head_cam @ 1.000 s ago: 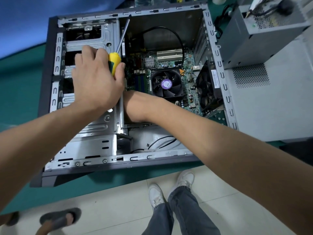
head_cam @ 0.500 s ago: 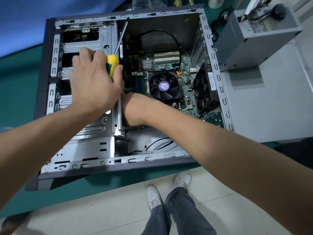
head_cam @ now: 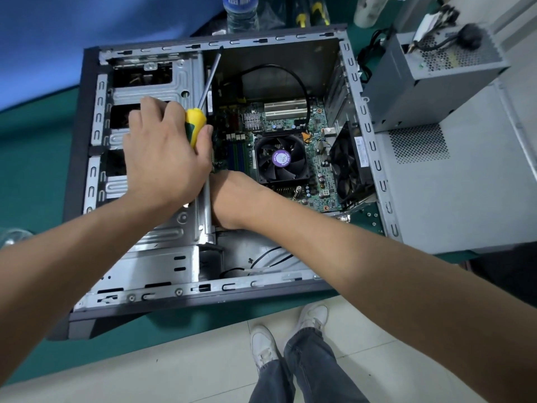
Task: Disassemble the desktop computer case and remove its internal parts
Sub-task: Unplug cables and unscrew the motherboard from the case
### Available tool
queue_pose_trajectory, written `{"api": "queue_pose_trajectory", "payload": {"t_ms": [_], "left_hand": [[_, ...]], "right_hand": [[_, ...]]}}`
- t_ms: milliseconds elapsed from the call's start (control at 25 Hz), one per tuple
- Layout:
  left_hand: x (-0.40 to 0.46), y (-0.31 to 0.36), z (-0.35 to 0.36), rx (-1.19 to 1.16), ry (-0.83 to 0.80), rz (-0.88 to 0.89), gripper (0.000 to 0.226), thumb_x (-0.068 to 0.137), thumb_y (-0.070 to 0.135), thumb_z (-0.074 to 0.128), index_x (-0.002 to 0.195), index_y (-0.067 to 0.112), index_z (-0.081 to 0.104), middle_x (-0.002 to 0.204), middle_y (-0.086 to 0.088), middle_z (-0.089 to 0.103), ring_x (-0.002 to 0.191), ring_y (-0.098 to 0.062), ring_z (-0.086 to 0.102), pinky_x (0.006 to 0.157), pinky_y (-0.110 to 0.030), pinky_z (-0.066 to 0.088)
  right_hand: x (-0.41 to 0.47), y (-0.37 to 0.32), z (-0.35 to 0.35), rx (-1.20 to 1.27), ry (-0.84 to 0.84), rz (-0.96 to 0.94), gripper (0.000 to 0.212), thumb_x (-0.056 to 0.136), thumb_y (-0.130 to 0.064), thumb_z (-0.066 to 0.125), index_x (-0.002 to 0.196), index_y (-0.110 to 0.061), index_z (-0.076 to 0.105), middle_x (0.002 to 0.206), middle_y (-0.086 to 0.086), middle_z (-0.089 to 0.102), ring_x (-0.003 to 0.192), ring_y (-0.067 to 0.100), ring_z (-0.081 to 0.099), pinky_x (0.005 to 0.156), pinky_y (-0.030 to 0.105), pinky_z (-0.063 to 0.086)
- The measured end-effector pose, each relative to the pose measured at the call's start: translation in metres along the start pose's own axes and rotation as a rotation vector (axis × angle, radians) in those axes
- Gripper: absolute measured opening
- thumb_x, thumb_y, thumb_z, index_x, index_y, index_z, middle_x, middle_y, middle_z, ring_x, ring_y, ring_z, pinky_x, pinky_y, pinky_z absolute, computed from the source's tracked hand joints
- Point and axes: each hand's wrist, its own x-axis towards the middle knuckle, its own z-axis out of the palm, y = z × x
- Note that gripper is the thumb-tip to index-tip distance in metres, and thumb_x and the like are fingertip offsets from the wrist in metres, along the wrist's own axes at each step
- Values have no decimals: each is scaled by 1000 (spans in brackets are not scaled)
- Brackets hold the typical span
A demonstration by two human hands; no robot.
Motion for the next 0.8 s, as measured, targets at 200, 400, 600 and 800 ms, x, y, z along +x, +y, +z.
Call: {"api": "queue_pose_trajectory", "payload": {"t_ms": [200,400,600,800], "left_hand": [[0,1,0,0,-4,-5,40,97,41,48,101,1,51,115,-25,46,102,-41,44,84,-51,36],[0,1,0,-8,-5,-2,39,97,40,49,102,1,51,115,-24,47,102,-40,43,84,-50,36],[0,1,-1,-21,-10,-5,39,97,40,49,102,1,51,115,-24,47,103,-40,43,85,-50,36],[0,1,-2,-28,-21,-4,39,97,40,48,101,2,51,116,-24,46,103,-40,43,86,-49,36]], "right_hand": [[1,-1,2,62,-46,-11,28,90,1,48,67,-11,37,71,-3,40,75,20,42,64,23,33],[1,-1,3,69,11,30,12,93,-6,48,100,-9,57,92,5,58,87,28,56,70,30,42],[-1,1,3,78,11,12,20,89,6,47,75,-8,46,80,4,49,61,14,38,60,17,29],[-3,8,0,141,-3,0,38,88,5,49,63,-16,28,66,-1,32,53,11,32,48,10,36]]}}
